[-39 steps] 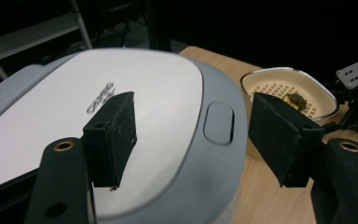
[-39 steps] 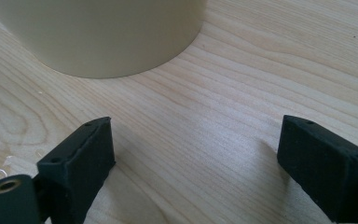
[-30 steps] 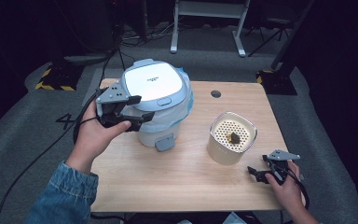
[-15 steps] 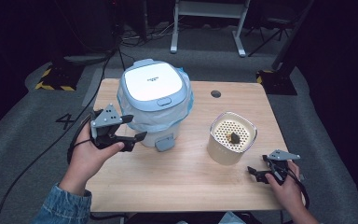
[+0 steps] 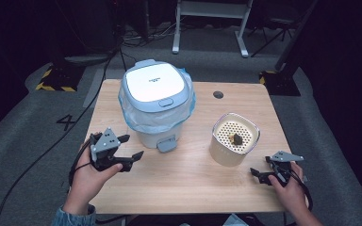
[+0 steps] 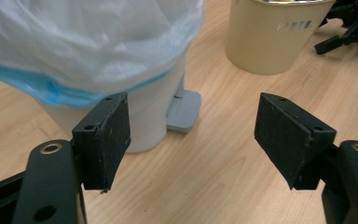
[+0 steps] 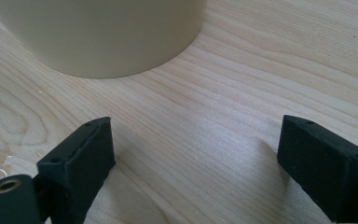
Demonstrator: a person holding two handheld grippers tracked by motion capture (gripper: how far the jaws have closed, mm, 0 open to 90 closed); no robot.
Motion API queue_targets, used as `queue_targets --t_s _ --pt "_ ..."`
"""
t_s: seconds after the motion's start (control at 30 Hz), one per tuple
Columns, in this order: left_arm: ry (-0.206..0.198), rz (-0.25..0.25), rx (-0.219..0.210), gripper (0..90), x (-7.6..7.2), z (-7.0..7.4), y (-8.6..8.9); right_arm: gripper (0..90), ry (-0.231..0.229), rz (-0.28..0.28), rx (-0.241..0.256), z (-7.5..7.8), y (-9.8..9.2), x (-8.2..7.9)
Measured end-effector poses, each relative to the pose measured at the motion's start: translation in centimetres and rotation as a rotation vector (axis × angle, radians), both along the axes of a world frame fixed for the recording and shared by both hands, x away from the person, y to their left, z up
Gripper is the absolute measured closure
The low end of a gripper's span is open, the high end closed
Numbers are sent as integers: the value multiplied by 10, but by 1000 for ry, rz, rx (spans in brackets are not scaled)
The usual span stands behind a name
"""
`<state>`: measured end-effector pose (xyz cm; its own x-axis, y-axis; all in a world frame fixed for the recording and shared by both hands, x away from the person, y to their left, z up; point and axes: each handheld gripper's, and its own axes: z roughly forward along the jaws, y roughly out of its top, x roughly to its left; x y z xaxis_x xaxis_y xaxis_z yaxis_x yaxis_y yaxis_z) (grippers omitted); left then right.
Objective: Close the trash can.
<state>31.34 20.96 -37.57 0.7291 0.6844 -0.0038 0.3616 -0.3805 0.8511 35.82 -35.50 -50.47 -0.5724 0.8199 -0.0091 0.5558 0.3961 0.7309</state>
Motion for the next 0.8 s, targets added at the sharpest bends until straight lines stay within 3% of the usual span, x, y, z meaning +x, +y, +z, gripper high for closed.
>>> queue_targets --t_s 0.1,0.2,0.53,0.67,0.8 --pt "34 0 24 273 3 -12 2 109 0 0 0 0 0 0" --pt "52 11 13 272 4 -23 5 109 0 0 0 0 0 0" --pt "115 43 33 266 5 -56 10 109 0 0 0 0 0 0" --pt "135 56 61 262 8 -68 16 109 0 0 0 0 0 0" --pt "185 83 97 248 12 -81 19 109 0 0 0 0 0 0"
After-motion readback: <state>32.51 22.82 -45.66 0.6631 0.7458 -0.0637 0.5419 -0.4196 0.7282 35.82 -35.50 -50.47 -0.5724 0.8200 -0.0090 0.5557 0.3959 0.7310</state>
